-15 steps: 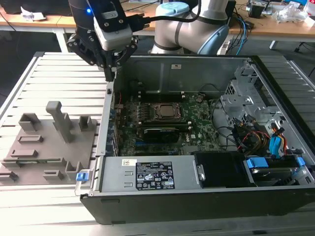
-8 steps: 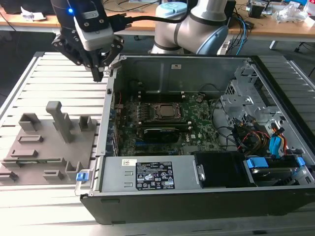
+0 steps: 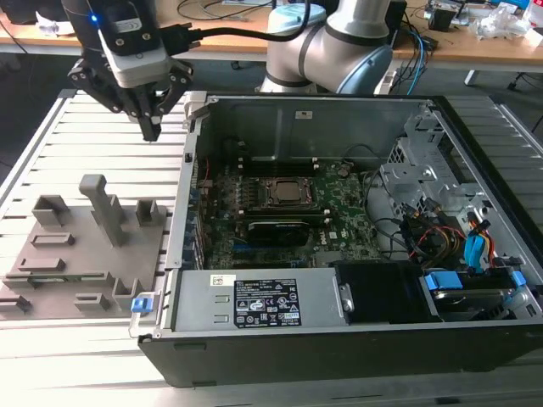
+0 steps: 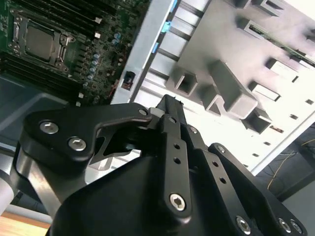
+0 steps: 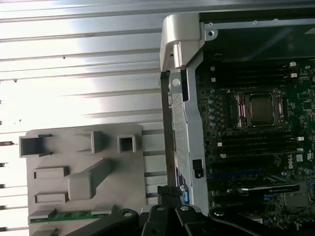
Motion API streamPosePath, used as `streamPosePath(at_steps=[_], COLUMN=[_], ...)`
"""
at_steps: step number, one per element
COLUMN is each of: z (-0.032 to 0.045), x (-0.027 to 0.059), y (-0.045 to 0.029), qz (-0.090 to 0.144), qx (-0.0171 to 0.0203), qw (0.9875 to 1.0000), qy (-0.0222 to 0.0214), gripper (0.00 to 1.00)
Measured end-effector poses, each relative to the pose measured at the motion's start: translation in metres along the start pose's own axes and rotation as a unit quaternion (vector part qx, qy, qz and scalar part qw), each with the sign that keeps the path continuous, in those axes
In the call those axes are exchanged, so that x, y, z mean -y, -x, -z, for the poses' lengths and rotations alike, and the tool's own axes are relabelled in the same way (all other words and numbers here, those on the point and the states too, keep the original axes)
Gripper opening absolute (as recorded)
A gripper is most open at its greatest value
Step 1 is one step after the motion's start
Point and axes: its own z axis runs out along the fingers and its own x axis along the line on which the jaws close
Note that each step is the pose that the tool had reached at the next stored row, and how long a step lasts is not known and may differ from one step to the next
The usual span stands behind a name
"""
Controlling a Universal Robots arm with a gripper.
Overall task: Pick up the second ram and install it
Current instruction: 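Reach for the second ram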
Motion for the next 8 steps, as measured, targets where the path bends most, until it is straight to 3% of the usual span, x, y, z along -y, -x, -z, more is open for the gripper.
streamPosePath(at_steps=[5,8], z=[0.0001,0.0001], x=[0.0006,0.0017], y=[-0.0083,-0.0226], qz=[0.0,0.0], qx=[0.0,-0.0001], qw=[1.0,1.0], qy=[0.0,0.0], gripper=[0.11,0.11])
